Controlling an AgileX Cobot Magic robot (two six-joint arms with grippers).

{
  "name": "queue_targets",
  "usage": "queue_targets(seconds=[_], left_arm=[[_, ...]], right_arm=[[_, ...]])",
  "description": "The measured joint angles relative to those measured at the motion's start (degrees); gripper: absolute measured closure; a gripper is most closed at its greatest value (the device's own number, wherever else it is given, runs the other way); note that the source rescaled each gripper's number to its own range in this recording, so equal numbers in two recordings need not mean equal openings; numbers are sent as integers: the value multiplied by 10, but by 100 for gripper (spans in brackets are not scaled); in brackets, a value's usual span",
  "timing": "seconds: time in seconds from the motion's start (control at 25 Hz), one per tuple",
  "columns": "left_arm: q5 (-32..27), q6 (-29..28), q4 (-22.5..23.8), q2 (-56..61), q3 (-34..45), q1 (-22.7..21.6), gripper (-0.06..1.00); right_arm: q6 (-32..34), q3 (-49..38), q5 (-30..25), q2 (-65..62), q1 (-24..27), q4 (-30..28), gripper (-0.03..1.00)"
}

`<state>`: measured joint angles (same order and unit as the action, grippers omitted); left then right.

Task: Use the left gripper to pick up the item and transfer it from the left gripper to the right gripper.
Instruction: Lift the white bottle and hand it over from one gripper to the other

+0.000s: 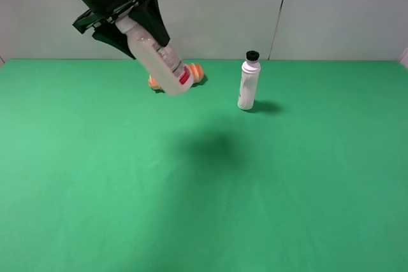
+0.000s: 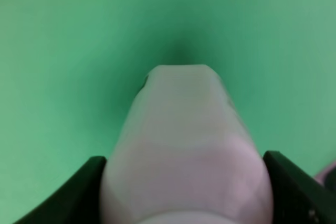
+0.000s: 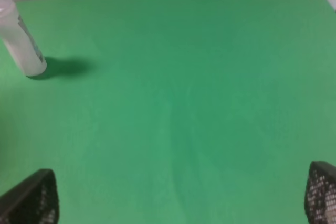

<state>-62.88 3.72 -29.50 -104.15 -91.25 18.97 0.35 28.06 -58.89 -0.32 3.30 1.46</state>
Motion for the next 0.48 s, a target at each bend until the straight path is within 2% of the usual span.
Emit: queue_targets(seconds=[0.48], left_arm=[[5, 83, -154, 0, 0, 1, 94]], right_arm=[[0, 0, 0, 0, 0, 0, -3]])
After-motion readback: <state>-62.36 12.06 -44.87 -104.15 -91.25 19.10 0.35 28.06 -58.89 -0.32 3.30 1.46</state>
